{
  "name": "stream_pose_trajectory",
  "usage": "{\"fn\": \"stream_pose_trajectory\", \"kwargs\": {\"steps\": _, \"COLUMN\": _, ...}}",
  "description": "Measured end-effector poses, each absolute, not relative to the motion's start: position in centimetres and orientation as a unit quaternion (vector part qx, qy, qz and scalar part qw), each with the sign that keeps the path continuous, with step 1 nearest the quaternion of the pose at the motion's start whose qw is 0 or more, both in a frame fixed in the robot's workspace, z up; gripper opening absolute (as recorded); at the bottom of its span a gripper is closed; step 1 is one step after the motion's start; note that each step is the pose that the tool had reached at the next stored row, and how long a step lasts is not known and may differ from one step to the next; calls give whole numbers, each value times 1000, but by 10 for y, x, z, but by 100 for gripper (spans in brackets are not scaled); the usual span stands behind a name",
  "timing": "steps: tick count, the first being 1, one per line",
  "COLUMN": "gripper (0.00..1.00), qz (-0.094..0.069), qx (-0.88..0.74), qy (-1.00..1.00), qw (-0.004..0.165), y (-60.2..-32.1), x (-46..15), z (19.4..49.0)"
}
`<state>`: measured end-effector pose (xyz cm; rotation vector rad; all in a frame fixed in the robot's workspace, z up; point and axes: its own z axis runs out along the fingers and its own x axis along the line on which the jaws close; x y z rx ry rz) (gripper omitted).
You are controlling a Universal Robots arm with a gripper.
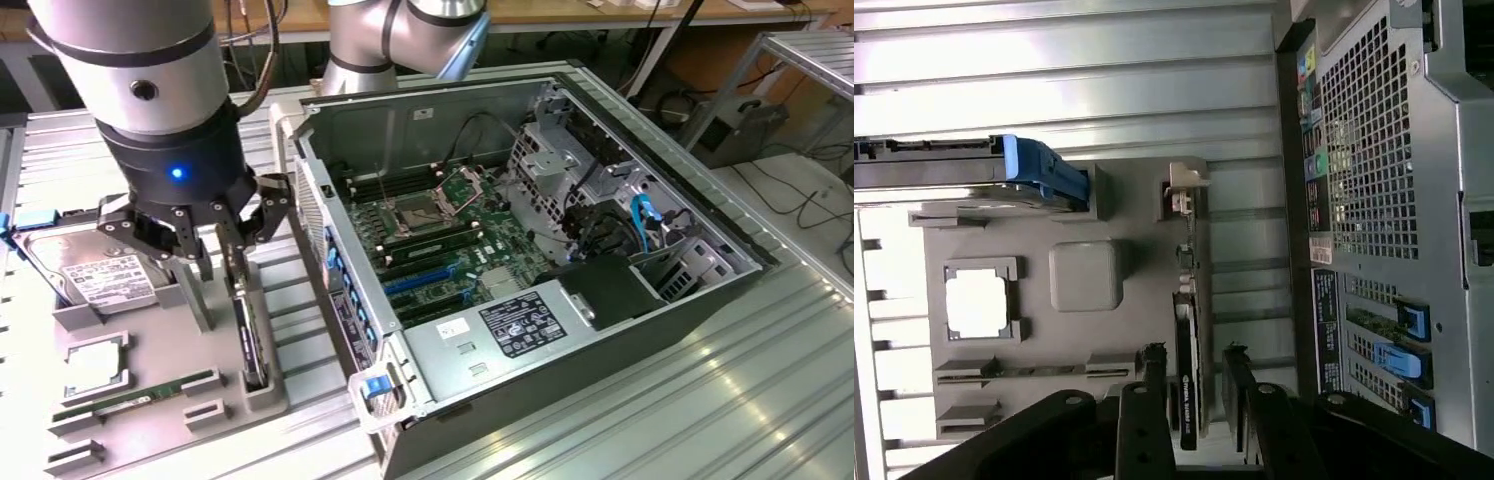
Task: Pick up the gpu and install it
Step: 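Pick up the gpu and move the gpu toward the slot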
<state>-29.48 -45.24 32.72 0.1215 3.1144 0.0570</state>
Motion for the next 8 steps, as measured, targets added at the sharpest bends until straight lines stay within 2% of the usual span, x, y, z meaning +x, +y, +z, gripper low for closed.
{"fn": "stream_pose_trajectory", "kwargs": {"steps": 3, "gripper": 36, "qz": 18, "qx": 39, "qy": 999, "qw": 12, "y": -452, "x": -301, "z": 291}}
{"fn": "stream_pose_trajectory", "kwargs": {"steps": 8, "gripper": 36, "qz": 19, "qx": 39, "qy": 999, "qw": 12, "y": -453, "x": -300, "z": 286}}
